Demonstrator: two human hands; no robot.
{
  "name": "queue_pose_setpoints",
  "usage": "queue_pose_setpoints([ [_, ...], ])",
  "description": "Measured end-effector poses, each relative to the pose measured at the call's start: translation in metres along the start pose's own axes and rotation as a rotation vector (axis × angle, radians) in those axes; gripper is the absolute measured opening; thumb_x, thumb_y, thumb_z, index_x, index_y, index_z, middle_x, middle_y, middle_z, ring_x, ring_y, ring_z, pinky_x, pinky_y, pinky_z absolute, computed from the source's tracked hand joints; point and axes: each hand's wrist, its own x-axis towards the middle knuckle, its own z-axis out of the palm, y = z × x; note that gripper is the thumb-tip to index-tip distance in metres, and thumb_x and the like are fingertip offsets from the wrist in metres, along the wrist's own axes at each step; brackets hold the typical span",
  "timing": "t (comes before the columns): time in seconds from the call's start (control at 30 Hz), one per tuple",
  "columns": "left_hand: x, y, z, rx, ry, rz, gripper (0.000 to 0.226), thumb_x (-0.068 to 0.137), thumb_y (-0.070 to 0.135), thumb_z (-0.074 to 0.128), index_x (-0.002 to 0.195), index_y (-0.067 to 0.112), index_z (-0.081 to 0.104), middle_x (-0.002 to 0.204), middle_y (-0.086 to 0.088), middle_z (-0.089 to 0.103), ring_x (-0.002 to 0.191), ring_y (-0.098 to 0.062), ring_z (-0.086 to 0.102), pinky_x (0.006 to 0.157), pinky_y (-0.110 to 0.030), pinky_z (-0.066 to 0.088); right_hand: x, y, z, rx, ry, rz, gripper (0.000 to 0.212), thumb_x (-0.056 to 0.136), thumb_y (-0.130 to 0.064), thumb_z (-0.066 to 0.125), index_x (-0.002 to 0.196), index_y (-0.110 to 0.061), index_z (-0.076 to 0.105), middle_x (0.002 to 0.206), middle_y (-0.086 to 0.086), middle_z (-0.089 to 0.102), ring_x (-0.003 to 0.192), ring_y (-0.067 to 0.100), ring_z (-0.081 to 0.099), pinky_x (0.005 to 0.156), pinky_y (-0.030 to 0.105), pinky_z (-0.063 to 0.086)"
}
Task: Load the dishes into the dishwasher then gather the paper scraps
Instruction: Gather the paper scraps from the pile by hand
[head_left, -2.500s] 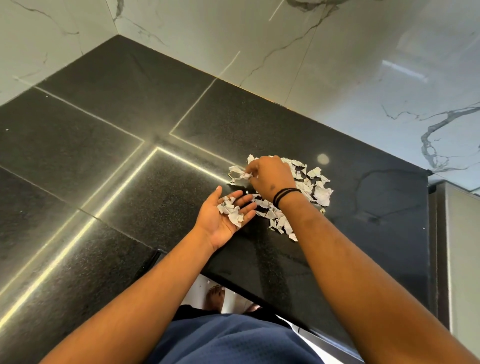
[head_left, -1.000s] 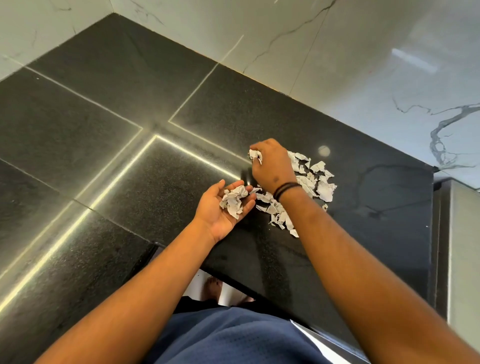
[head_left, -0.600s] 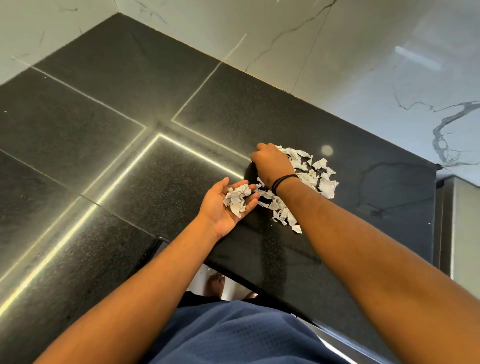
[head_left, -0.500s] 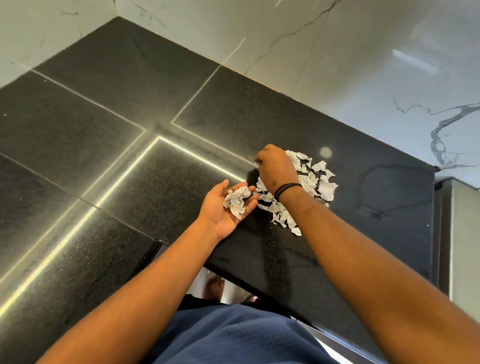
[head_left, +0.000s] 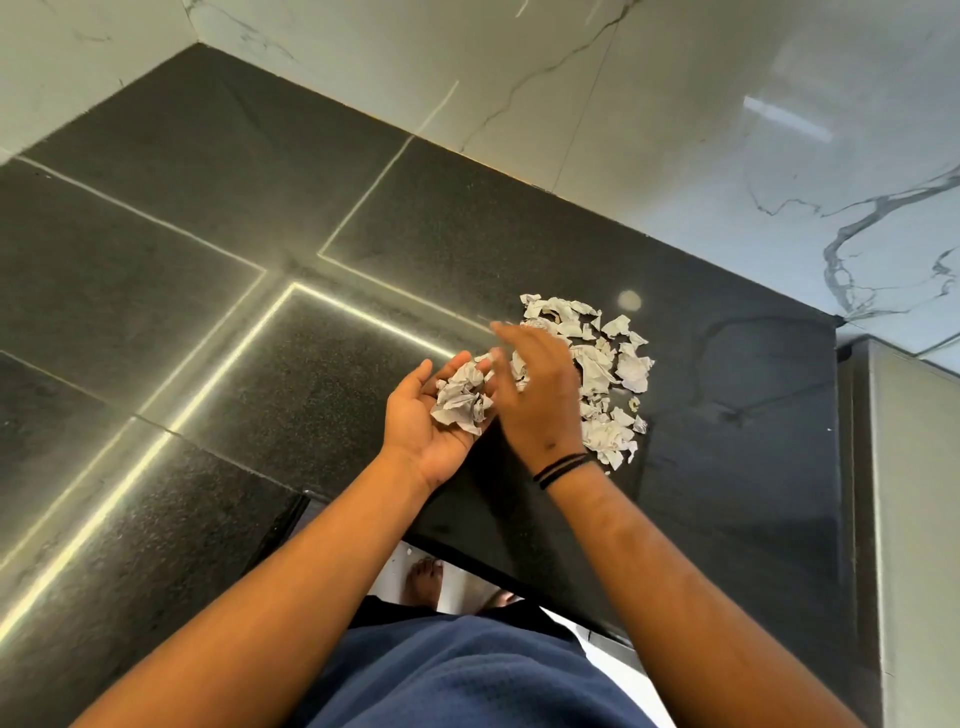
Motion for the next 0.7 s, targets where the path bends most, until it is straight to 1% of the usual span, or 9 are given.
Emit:
queue_pose_setpoints([
  [0.07, -0.003, 0.0, -0.003, 0.004, 0.014, 0.01, 0.044, 0.104, 0.036, 0.043, 0.123, 0.004, 0.065, 0.128, -0.025, 0.066, 0.106, -0.04, 0.068, 0.096, -0.049, 0.053, 0.011, 0.023, -0.009, -0.103, 0.025, 0.12, 0.023, 0.094, -0.012, 0.061, 0.114, -0.012, 0.071, 0.111, 0.004, 0.068, 0.107, 0.023, 0.054, 0.093, 0.022, 0.037],
  [0.13, -0.003, 0.001, -0.008, 0.014, 0.039, 0.014, 0.043, 0.103, 0.036, 0.044, 0.121, 0.003, 0.065, 0.132, -0.025, 0.063, 0.11, -0.041, 0.065, 0.099, -0.049, 0.05, 0.021, 0.039, -0.015, -0.23, -0.086, 0.218, 0.02, 0.092, -0.019, 0.063, 0.109, -0.016, 0.072, 0.108, 0.003, 0.068, 0.107, 0.028, 0.052, 0.091, 0.033, 0.041],
  [0.17, -0.004, 0.001, -0.01, 0.011, 0.048, 0.014, 0.043, 0.103, 0.036, 0.045, 0.12, 0.003, 0.066, 0.132, -0.025, 0.063, 0.113, -0.041, 0.065, 0.1, -0.049, 0.049, 0.026, 0.044, -0.015, -0.295, -0.158, 0.24, 0.021, 0.092, -0.025, 0.063, 0.108, -0.018, 0.073, 0.107, 0.002, 0.066, 0.107, 0.029, 0.051, 0.089, 0.035, 0.04],
  [0.27, -0.006, 0.002, -0.011, 0.005, 0.054, 0.015, 0.044, 0.102, 0.037, 0.046, 0.118, 0.002, 0.067, 0.131, -0.025, 0.064, 0.12, -0.041, 0.062, 0.1, -0.049, 0.05, 0.034, 0.041, -0.009, -0.512, -0.338, 0.166, 0.031, 0.089, -0.042, 0.063, 0.113, -0.024, 0.071, 0.112, -0.001, 0.063, 0.109, 0.029, 0.048, 0.088, 0.038, 0.04],
  [0.33, -0.008, 0.002, -0.011, 0.004, 0.057, 0.016, 0.044, 0.102, 0.037, 0.046, 0.119, 0.002, 0.067, 0.13, -0.025, 0.065, 0.115, -0.041, 0.064, 0.098, -0.049, 0.051, 0.037, 0.038, -0.001, -0.636, -0.437, 0.115, 0.033, 0.089, -0.043, 0.062, 0.116, -0.026, 0.069, 0.117, -0.001, 0.061, 0.112, 0.029, 0.046, 0.09, 0.041, 0.04],
  [0.4, -0.01, 0.002, -0.01, 0.009, 0.064, 0.019, 0.044, 0.102, 0.037, 0.046, 0.118, 0.003, 0.067, 0.129, -0.025, 0.065, 0.11, -0.04, 0.065, 0.097, -0.048, 0.051, 0.037, 0.035, 0.005, -0.692, -0.483, 0.095, 0.027, 0.093, -0.039, 0.059, 0.113, -0.025, 0.069, 0.117, -0.001, 0.061, 0.114, 0.029, 0.045, 0.091, 0.042, 0.039],
  [0.53, -0.012, 0.002, -0.009, 0.026, 0.07, 0.018, 0.043, 0.102, 0.037, 0.046, 0.116, 0.002, 0.068, 0.129, -0.025, 0.065, 0.112, -0.041, 0.064, 0.096, -0.048, 0.052, 0.039, 0.034, 0.004, -0.68, -0.427, 0.111, 0.018, 0.098, -0.027, 0.055, 0.103, -0.024, 0.073, 0.107, -0.002, 0.065, 0.107, 0.027, 0.047, 0.089, 0.041, 0.04],
  [0.6, -0.013, 0.002, -0.009, 0.028, 0.075, 0.015, 0.043, 0.102, 0.037, 0.046, 0.116, 0.002, 0.068, 0.128, -0.024, 0.065, 0.111, -0.04, 0.064, 0.095, -0.048, 0.052, 0.04, 0.029, -0.004, -0.622, -0.368, 0.157, 0.018, 0.099, -0.028, 0.055, 0.102, -0.024, 0.073, 0.105, -0.003, 0.065, 0.106, 0.026, 0.047, 0.087, 0.04, 0.038],
  [0.7, -0.013, 0.001, -0.009, 0.031, 0.082, 0.022, 0.043, 0.102, 0.036, 0.047, 0.119, 0.002, 0.066, 0.126, -0.025, 0.067, 0.108, -0.04, 0.066, 0.093, -0.047, 0.054, 0.032, 0.017, -0.018, -0.465, -0.221, 0.22, 0.015, 0.096, -0.031, 0.061, 0.097, -0.026, 0.074, 0.101, -0.005, 0.066, 0.105, 0.025, 0.049, 0.084, 0.038, 0.038],
])
